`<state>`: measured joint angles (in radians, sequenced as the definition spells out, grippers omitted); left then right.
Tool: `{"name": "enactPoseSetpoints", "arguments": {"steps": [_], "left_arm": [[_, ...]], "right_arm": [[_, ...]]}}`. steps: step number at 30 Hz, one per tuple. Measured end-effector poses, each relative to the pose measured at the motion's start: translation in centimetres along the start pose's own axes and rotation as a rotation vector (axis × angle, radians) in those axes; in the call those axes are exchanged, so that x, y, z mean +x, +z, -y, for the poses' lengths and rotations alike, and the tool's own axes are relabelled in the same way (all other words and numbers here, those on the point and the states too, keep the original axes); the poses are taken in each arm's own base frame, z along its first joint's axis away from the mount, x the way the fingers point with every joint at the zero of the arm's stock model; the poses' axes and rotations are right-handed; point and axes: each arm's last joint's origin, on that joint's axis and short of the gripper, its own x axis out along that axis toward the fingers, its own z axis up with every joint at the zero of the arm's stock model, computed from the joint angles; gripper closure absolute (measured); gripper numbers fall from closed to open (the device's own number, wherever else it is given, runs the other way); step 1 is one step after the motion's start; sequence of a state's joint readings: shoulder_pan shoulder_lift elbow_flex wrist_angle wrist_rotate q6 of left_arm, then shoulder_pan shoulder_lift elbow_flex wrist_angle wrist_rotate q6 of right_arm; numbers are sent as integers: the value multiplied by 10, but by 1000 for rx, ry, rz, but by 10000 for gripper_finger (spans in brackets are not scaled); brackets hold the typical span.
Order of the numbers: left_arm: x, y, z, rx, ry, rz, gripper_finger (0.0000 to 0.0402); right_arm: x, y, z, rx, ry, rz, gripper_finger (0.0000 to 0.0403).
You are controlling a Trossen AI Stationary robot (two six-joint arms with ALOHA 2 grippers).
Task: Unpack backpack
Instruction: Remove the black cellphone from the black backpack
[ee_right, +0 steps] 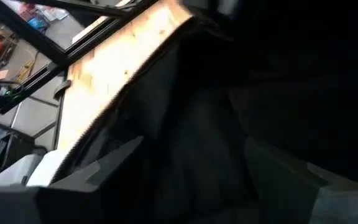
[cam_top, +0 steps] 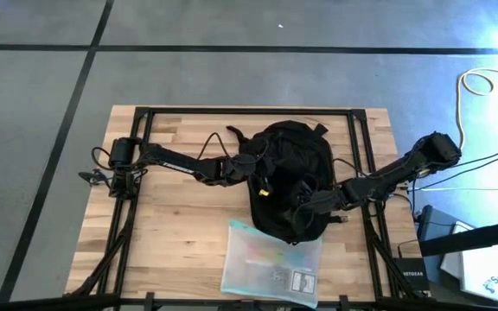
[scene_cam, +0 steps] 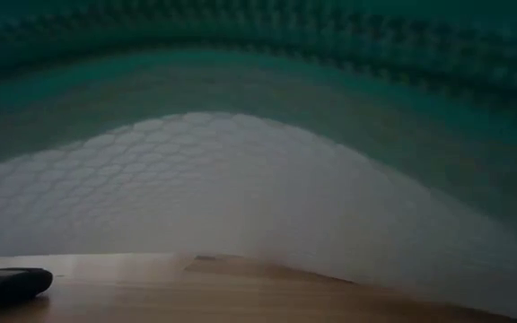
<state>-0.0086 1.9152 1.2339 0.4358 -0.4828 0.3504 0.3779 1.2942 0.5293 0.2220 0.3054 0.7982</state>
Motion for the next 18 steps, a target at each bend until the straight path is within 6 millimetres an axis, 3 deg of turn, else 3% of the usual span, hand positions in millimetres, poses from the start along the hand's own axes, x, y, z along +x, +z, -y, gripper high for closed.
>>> {"name": "enactPoseSetpoints", "arguments": {"steps": [8, 18], "left_arm": [[0, 0, 0, -2, 4, -2, 394], [0, 0, 0, -1, 4, 0, 394]], "right_arm": [[8, -5, 14, 27, -107, -47, 146], [34, -21, 24, -9, -46, -3, 146]]}}
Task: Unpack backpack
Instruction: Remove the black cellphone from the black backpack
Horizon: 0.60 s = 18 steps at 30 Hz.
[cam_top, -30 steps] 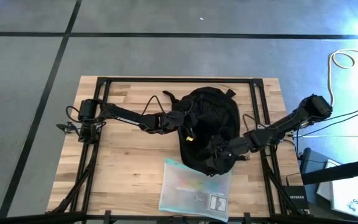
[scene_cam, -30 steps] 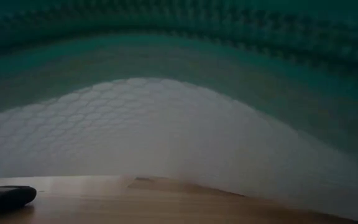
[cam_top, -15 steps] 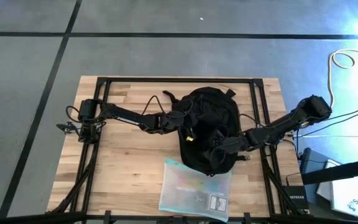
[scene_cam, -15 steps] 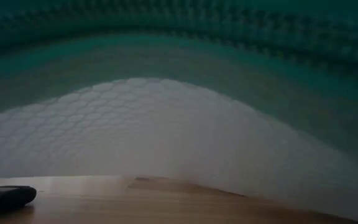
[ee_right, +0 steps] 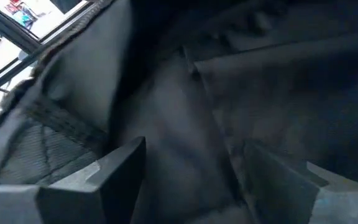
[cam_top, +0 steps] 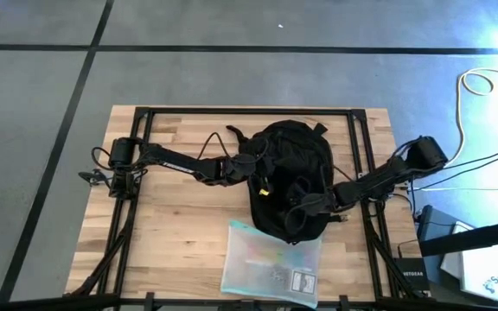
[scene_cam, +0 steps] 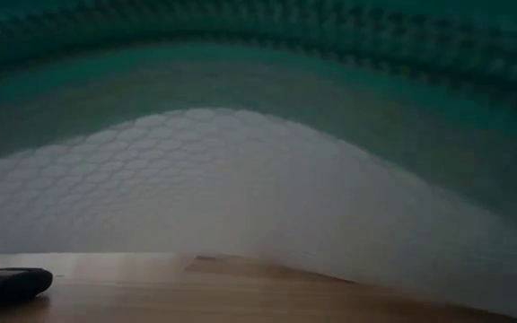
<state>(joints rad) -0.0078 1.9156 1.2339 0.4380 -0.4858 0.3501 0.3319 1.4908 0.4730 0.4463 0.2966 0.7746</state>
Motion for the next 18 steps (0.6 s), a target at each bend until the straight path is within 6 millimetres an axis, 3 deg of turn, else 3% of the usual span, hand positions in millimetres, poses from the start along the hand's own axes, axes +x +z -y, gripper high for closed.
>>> {"name": "enactPoseSetpoints", "arguments": {"steps": [10, 18], "left_arm": [[0, 0, 2, 2, -3, -2, 394], [-1, -1, 2, 1, 1, -5, 394]], "right_arm": [[7, 6, 35, 199, -252, -9, 146], [3, 4, 49, 155, -500, 110, 146]]}}
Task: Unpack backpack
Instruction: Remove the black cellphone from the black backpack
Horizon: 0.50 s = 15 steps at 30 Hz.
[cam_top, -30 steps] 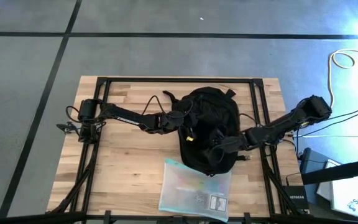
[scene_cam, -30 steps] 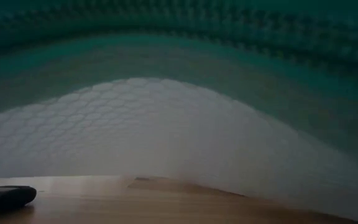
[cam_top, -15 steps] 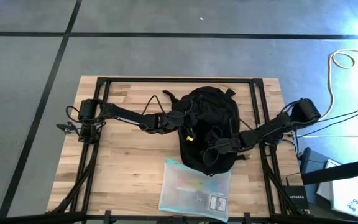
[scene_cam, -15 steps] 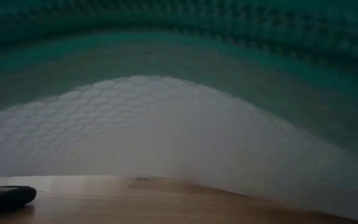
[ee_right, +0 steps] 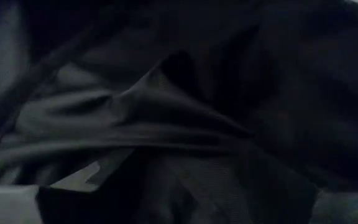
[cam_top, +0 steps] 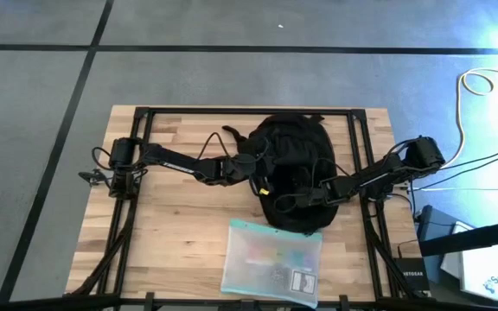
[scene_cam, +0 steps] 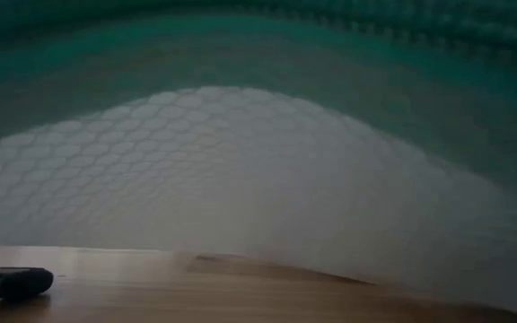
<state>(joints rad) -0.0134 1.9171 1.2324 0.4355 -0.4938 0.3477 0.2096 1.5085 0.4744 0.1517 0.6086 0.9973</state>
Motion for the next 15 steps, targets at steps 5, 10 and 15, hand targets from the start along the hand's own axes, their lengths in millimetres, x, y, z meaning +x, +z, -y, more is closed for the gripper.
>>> {"name": "enactPoseSetpoints", "arguments": {"steps": [5, 10, 15], "left_arm": [[-1, 1, 2, -3, -4, 3, 394], [-2, 2, 4, -4, -9, 6, 394], [-3, 2, 6, -7, -15, 8, 394]], "right_arm": [[-1, 7, -2, -10, -76, 137, 146], [-2, 11, -1, -75, -156, 249, 146], [-1, 13, -2, -75, -148, 253, 146]]}}
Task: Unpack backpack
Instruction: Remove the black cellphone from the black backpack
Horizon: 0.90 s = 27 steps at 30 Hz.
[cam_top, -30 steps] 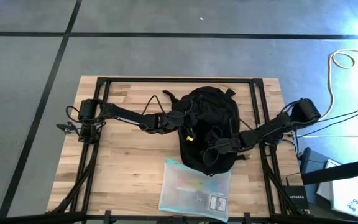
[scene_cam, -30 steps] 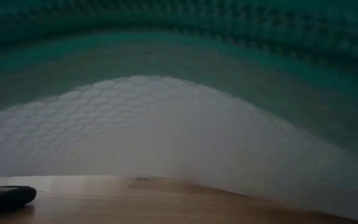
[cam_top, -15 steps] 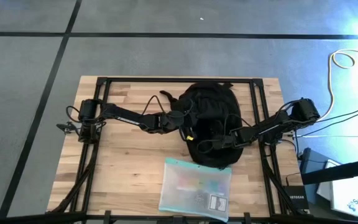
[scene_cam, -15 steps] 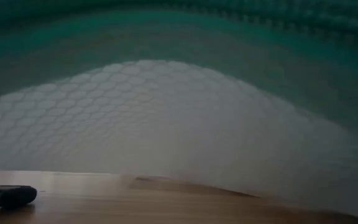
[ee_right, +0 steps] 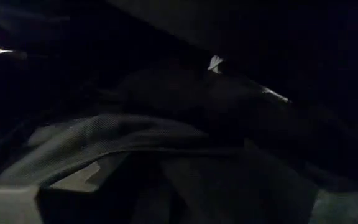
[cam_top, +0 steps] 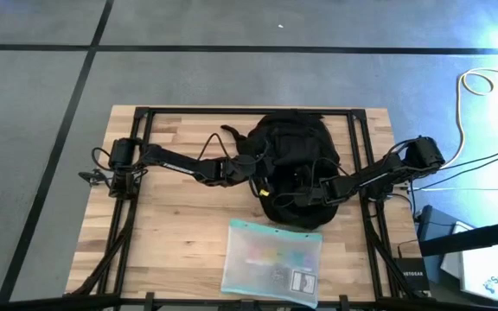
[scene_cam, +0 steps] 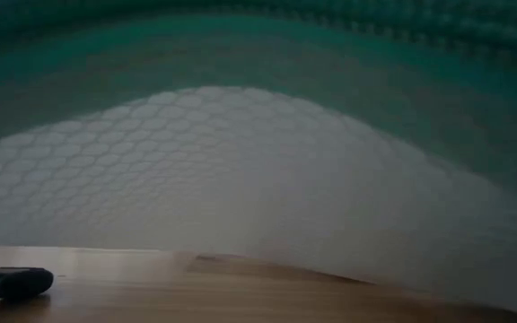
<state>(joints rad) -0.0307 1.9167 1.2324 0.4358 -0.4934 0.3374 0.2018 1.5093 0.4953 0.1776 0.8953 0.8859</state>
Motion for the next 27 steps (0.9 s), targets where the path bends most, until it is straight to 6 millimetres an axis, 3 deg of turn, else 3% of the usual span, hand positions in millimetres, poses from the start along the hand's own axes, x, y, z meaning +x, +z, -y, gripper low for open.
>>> {"name": "enactPoseSetpoints", "arguments": {"steps": [7, 13, 20, 27], "left_arm": [[-2, 2, 3, 1, -28, 13, 394], [-4, 3, 7, 18, -35, 18, 394], [-4, 3, 7, 36, -31, 13, 394], [-4, 3, 6, 33, -24, 15, 394]], "right_arm": [[-4, -1, -13, -90, 325, -233, 146], [-6, -7, -5, -169, 305, -339, 146], [-26, 15, -4, -188, 485, -382, 146], [-42, 27, 10, -188, 429, -370, 146]]}}
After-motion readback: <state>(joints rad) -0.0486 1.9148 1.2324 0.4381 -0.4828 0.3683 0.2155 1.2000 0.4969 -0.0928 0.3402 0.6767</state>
